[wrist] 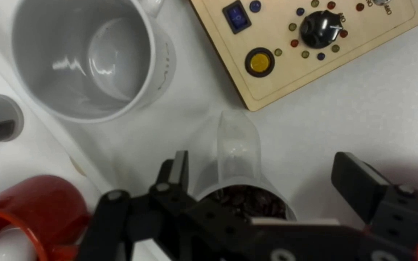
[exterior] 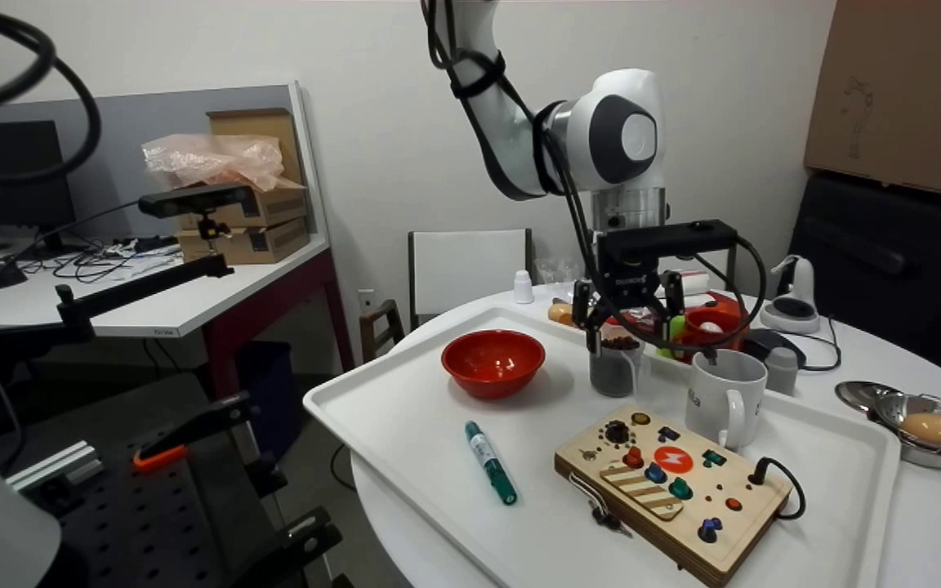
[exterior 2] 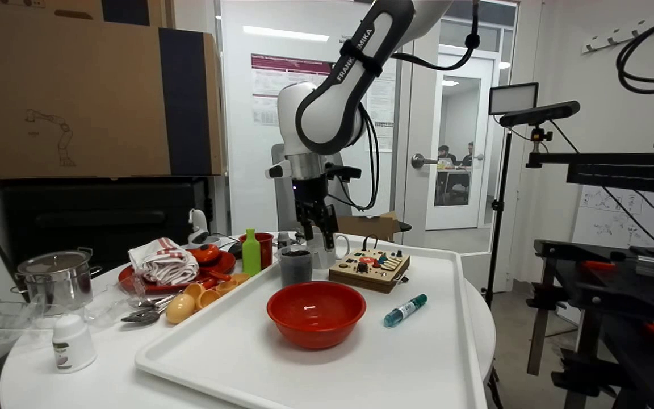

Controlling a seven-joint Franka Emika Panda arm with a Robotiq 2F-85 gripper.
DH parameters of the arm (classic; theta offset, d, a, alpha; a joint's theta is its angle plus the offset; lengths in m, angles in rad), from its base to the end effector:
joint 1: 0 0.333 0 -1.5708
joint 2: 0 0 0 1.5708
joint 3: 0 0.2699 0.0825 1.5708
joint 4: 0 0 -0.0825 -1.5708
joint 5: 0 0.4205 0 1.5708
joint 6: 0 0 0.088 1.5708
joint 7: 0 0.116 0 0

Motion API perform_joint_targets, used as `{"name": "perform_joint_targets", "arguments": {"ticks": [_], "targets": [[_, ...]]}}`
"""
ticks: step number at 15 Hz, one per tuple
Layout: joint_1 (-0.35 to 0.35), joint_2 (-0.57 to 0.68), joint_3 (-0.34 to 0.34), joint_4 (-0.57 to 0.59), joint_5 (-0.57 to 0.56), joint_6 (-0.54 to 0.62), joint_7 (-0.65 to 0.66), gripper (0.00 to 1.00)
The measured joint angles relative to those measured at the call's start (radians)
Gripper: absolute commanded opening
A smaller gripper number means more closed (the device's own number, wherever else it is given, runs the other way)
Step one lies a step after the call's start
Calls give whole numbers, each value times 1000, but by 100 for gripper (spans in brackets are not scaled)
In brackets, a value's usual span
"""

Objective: Pour the contents inside the clear jar into the red bowl

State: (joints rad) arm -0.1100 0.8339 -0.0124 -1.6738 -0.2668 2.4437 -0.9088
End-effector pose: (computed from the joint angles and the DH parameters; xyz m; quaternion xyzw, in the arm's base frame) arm 0.6464 -0.0814 0.0421 0.8737 0.4776 -0.0706 0.0597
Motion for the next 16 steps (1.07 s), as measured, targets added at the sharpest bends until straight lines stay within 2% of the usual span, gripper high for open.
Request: {"name": "perform_joint_targets", "arguments": {"ticks": [11,12,13,16], "targets": [[0,70,-1,83,-1,-43,0,98],[0,72,-1,88,-1,-46,0,90],[-1,73,-1,91,-1,-50,0,74],[-1,77,-1,102,-1,-54,0,50]]}}
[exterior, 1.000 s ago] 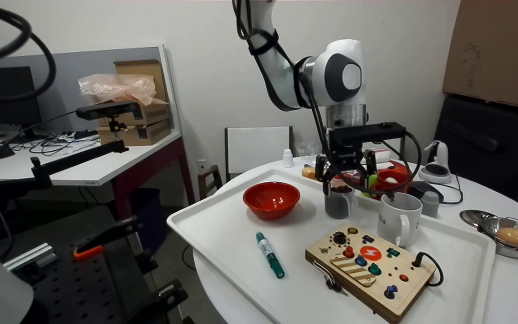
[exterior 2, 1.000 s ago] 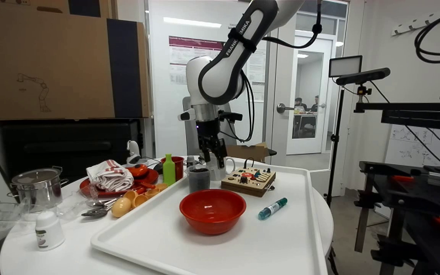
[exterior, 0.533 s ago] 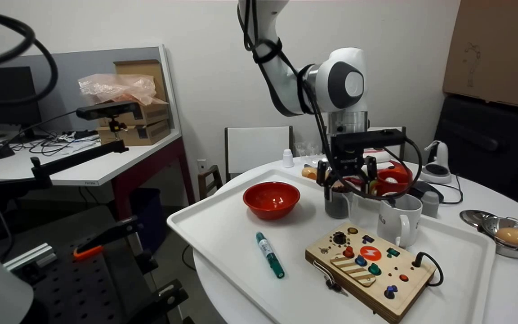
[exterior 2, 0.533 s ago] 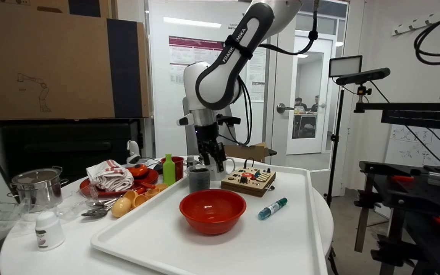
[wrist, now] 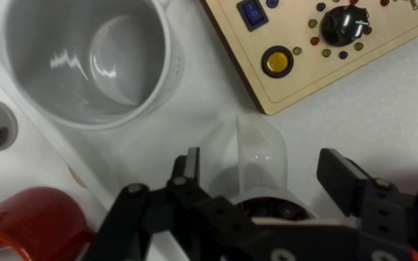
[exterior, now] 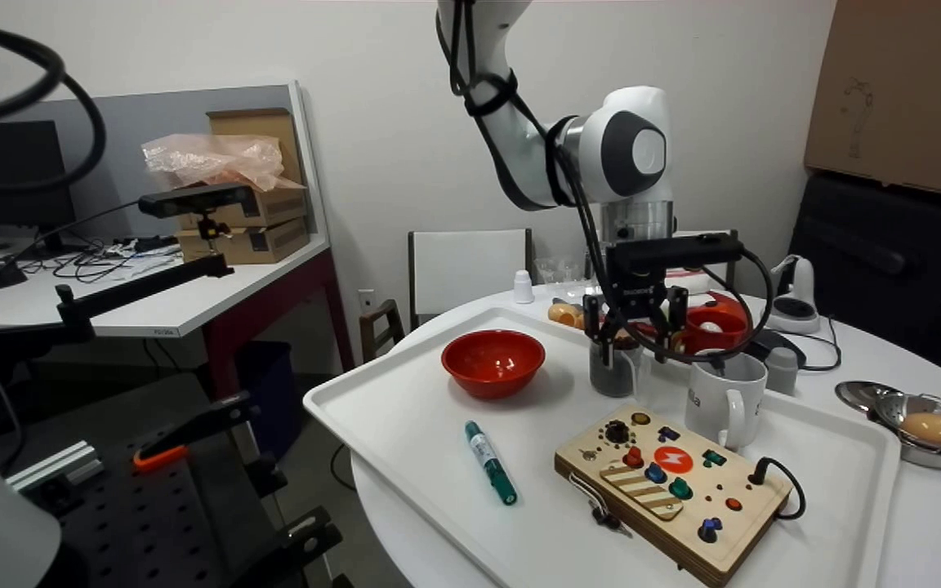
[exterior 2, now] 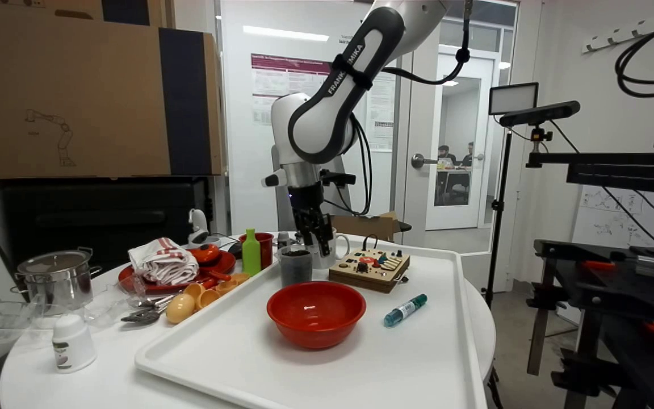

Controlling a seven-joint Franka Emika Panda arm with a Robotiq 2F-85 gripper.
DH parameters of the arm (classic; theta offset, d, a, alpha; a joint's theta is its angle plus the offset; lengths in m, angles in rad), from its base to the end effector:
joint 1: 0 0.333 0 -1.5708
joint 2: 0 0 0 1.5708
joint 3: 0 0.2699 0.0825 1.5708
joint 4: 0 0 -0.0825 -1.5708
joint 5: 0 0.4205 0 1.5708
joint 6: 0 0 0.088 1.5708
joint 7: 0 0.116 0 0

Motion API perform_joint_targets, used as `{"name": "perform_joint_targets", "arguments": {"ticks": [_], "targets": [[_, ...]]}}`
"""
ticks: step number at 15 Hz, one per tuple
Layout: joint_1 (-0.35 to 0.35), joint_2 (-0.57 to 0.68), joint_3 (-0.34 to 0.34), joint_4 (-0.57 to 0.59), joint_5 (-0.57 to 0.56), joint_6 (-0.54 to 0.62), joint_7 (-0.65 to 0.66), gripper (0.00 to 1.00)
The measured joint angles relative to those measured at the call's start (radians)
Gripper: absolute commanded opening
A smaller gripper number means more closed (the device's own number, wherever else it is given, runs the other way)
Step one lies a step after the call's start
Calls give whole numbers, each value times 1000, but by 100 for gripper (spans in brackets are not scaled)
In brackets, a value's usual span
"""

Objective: Pour the contents inside the clear jar into the red bowl

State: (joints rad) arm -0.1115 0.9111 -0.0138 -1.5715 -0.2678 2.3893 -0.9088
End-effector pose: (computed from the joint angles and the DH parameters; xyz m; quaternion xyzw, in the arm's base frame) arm 0.6581 -0.0867 0.0280 0.8746 0.4738 -0.0859 0.0571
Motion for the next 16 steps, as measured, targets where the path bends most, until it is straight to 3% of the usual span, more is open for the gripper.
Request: {"name": "perform_joint_targets", "arguments": {"ticks": [5,16], "targets": [[-1,5,0,13,0,-6,0,12],[-1,5,1,16,0,-11,0,16]]}}
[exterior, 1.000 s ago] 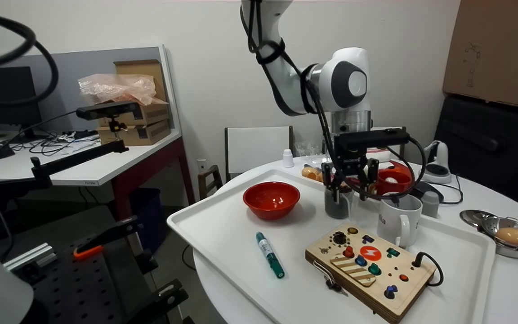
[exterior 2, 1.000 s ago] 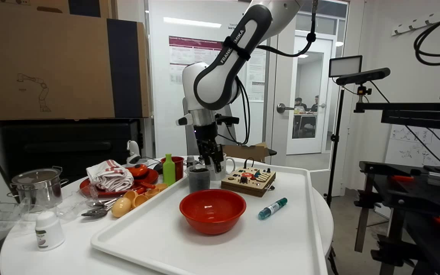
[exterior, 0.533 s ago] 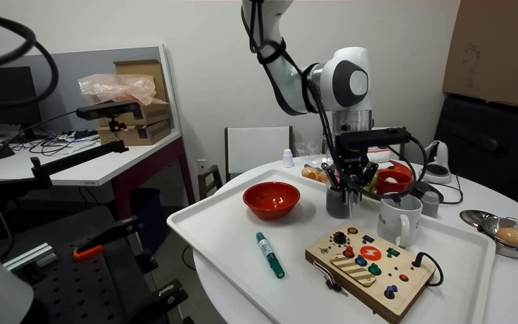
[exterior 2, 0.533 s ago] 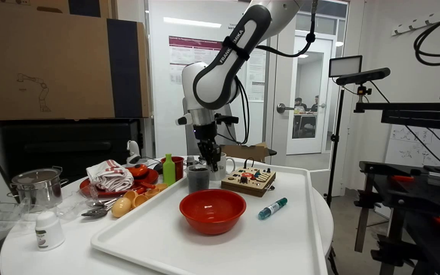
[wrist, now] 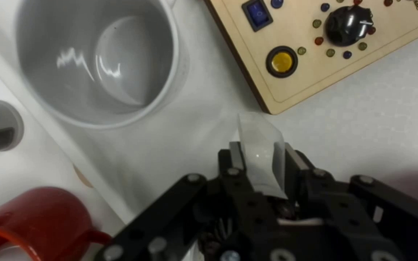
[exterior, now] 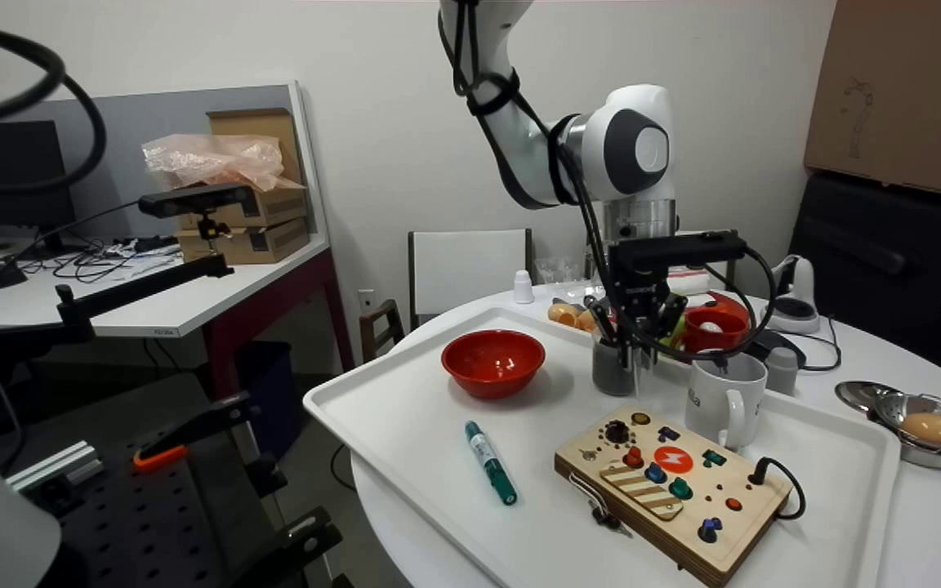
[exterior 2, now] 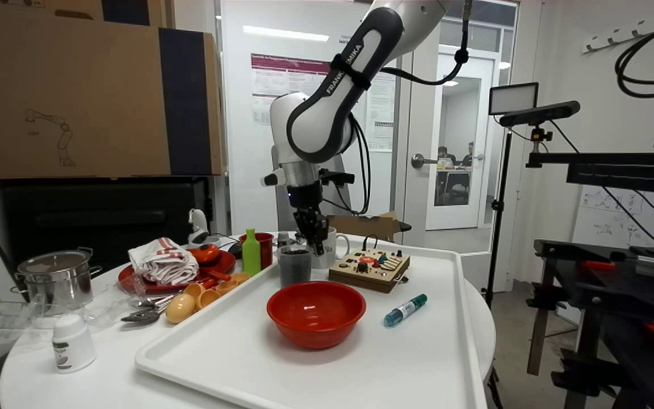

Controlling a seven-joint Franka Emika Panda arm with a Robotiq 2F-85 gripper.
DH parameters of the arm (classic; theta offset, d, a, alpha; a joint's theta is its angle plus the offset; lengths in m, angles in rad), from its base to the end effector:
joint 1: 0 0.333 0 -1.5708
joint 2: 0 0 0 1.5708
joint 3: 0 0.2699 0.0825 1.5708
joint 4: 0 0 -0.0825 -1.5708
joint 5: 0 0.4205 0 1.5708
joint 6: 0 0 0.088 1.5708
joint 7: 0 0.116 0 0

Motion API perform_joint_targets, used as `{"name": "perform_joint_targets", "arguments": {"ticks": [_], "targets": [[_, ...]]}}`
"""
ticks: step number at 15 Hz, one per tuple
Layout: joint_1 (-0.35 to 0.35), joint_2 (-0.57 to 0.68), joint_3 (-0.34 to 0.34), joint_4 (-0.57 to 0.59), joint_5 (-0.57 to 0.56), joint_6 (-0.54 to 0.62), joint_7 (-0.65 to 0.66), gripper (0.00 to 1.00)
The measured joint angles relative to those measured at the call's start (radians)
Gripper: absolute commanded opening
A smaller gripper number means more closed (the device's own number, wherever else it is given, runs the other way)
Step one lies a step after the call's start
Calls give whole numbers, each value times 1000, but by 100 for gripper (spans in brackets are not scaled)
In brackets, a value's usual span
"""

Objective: Pour the contents inside the clear jar into the red bowl

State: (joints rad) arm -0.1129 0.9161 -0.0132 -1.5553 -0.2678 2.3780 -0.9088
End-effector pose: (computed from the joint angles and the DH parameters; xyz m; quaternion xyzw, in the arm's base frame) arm 0.6617 -0.0880 0.0304 0.8752 0.4725 -0.0865 0.0578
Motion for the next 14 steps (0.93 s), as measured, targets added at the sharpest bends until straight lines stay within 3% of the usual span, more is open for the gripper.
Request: {"name": "perform_joint_targets", "arguments": {"ticks": [7,14], "targets": [[17,-53,6,-5,-19,0,0,16],[82,-217,-13,-102,-173,0,0,16]]}}
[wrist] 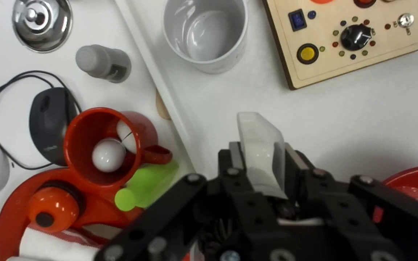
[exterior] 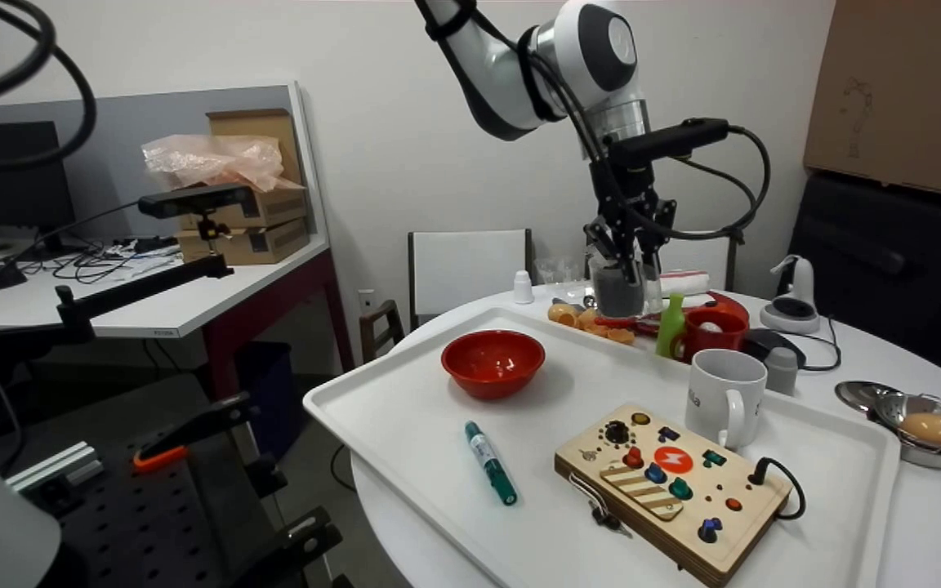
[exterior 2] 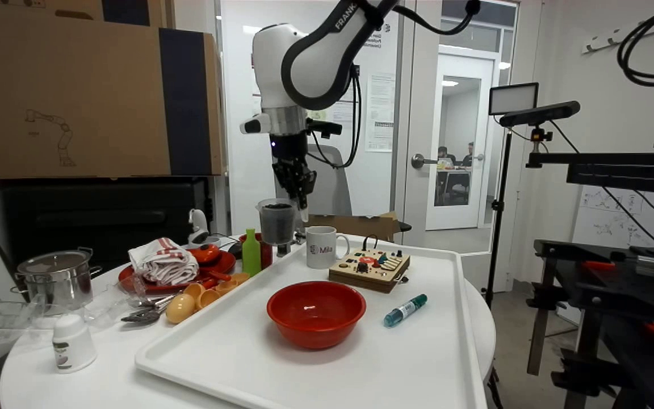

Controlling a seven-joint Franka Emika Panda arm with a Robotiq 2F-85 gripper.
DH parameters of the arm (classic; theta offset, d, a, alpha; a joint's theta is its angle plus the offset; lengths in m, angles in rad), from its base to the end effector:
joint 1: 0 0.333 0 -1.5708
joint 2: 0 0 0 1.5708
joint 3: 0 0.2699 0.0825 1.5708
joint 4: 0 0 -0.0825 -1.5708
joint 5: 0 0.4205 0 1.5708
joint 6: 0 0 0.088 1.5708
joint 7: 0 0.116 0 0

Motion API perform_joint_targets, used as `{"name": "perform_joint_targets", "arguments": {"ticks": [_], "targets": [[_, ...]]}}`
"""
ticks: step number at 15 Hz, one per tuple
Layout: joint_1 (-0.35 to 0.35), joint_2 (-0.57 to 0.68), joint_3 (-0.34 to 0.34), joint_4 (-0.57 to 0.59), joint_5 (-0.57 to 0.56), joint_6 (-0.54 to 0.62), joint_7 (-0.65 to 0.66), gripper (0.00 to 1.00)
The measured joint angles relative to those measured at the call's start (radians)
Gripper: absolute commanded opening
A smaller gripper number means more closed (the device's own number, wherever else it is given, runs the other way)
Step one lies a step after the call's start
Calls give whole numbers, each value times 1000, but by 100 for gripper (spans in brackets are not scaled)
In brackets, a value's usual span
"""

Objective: Pour the contents inside the clear jar into the red bowl

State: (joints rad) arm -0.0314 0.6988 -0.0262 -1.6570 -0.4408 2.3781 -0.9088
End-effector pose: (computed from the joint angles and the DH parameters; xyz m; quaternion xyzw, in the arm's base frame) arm 0.6828 -0.0456 0.1351 0.8213 0.5472 -0.0659 0.1474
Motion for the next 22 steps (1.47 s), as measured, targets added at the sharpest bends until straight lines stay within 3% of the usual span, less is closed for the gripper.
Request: {"name": "perform_joint_targets", "arguments": {"ticks": [9,13,14,20,21,22], "targets": [[69,-182,-10,-231,-284,-23,0,16],[61,-238,8,-299,-304,-49,-45,16],[57,-249,13,-310,-301,-54,-62,28],[54,-248,16,-314,-301,-55,-63,28],[54,-248,16,-314,-301,-55,-63,16],[54,-248,16,-314,-301,-55,-63,16]]}}
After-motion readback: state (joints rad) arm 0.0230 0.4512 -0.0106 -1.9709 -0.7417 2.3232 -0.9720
